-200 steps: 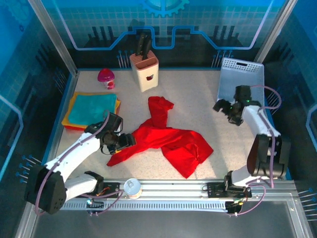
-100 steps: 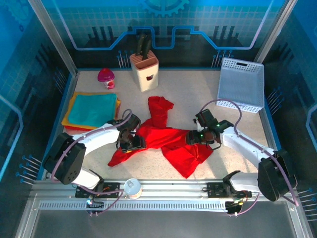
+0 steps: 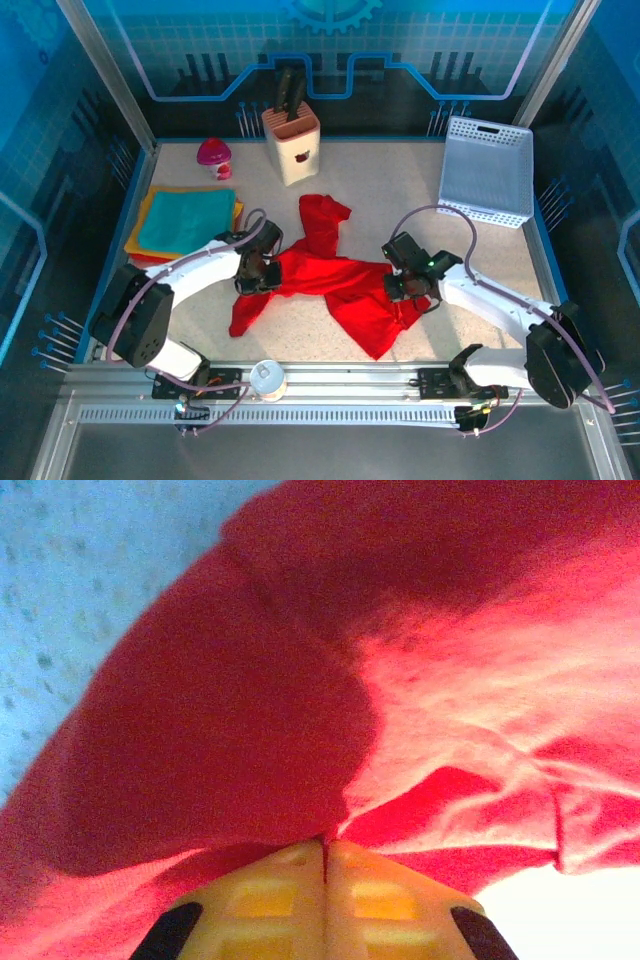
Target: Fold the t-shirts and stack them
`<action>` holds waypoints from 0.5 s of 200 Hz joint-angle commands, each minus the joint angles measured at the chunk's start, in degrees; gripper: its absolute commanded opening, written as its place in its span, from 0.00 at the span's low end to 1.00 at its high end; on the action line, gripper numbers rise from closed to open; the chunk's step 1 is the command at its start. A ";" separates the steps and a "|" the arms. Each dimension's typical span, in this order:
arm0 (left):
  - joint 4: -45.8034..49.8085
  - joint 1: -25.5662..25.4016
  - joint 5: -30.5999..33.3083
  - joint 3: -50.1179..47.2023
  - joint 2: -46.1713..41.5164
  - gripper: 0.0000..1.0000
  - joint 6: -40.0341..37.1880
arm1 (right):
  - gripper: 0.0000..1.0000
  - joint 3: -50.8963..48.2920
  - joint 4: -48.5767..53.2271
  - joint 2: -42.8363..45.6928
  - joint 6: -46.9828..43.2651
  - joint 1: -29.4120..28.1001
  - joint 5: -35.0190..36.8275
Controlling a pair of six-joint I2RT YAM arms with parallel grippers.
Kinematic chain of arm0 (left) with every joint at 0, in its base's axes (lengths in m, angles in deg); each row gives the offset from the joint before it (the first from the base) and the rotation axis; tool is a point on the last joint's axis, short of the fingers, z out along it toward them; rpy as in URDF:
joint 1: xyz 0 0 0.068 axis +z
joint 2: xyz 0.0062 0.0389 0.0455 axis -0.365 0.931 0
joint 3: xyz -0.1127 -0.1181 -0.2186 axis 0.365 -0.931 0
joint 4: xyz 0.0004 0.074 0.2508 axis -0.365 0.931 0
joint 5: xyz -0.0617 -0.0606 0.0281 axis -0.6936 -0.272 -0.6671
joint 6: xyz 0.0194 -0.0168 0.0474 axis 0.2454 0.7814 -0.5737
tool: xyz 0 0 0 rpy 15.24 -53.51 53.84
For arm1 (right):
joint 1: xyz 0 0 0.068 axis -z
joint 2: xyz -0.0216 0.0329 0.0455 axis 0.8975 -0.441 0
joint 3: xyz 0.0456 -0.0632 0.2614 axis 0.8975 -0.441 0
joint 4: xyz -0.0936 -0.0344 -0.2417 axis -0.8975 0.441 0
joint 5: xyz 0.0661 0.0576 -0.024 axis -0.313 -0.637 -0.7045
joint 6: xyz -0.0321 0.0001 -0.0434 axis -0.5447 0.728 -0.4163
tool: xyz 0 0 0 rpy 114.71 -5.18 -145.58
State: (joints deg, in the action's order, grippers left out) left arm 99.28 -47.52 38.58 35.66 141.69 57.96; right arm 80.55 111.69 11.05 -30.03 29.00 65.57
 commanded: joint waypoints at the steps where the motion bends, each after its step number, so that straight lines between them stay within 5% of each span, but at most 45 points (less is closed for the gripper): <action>1: 6.24 2.57 1.04 3.74 -3.69 0.00 -3.47 | 0.04 1.78 3.13 2.28 0.99 0.82 5.52; 100: 18.82 11.46 -1.43 26.59 -6.71 0.00 -13.16 | 0.00 12.76 -0.02 6.73 1.14 6.79 14.40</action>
State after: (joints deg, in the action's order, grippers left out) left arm 112.66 -38.34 35.71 56.07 133.82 49.54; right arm 89.95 112.04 16.40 -29.11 34.80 73.86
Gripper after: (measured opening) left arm 0.063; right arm 0.054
